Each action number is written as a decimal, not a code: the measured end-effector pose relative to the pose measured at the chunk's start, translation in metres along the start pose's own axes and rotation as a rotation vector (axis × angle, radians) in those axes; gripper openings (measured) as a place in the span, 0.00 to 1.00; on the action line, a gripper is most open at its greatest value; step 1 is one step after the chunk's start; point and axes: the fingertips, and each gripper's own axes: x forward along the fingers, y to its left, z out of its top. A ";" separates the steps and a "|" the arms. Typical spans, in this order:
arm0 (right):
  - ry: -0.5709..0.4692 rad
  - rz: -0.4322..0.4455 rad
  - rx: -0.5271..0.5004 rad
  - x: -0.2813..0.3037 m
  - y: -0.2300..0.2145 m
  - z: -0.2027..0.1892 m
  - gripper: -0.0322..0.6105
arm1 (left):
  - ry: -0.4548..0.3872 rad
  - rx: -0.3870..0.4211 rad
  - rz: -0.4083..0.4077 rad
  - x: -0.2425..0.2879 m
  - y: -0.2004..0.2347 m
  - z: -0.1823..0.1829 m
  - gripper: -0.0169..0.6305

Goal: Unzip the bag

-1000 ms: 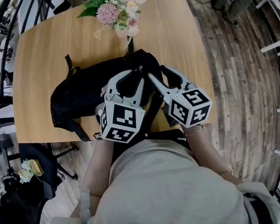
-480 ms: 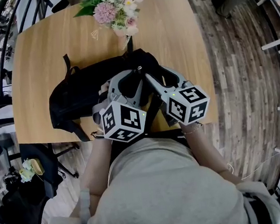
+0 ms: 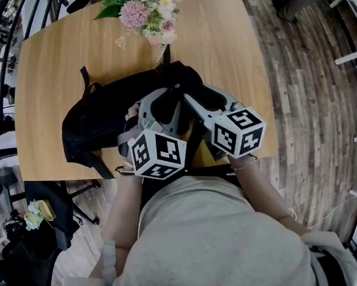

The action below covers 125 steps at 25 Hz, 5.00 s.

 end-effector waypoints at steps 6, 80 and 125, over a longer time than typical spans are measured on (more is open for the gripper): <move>0.001 -0.001 -0.001 0.000 0.000 -0.001 0.34 | -0.004 0.076 0.026 -0.004 0.002 0.001 0.20; 0.010 0.075 -0.020 -0.007 0.001 0.005 0.16 | -0.164 -0.651 0.155 -0.041 0.026 -0.005 0.08; -0.121 -0.248 -0.013 -0.013 -0.005 0.011 0.21 | -0.161 -0.655 0.218 -0.136 0.087 -0.100 0.06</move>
